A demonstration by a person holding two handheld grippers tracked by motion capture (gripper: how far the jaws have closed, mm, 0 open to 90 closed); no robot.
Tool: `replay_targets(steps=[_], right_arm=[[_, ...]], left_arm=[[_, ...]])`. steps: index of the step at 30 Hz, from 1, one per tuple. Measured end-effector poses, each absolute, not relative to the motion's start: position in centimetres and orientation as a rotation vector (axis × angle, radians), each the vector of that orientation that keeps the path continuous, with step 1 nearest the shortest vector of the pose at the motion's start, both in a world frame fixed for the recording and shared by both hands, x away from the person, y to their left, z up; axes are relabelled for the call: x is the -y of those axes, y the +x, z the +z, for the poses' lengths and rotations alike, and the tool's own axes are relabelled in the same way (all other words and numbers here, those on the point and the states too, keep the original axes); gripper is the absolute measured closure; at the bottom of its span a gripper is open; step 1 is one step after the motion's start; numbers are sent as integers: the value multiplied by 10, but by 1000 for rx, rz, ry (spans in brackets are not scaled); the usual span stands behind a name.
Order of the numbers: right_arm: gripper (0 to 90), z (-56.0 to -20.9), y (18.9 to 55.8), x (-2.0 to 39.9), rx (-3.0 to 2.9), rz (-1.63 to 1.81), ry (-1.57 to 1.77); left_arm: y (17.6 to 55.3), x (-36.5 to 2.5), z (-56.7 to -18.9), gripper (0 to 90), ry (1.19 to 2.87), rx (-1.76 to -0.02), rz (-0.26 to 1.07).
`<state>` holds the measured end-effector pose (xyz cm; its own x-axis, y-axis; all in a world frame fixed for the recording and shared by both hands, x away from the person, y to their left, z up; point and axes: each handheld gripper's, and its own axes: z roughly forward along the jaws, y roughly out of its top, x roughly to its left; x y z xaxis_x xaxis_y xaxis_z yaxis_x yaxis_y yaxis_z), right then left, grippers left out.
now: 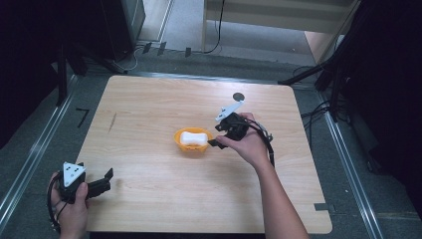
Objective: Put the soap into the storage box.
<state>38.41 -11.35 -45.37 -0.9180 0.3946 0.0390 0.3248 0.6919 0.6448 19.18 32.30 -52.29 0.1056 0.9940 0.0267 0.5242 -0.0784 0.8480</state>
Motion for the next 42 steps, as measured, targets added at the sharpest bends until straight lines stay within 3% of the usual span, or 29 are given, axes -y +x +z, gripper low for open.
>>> replay_targets(steps=[7,18,29,42], right_arm=[[337,-464,373,133,-2761,1045,681],[136,-485,350,160,-2622,1118,856],[97,-498,327,194,-2483,1174,967],[110,-513,299,227,-2389,1205,1065]], left_arm=[[192,-323,-523,36,1697,-1501,866],[192,-323,-523,37,1696,-1503,864],[192,-322,-523,37,1696,-1508,868],[192,-322,-523,38,1695,-1506,874]])
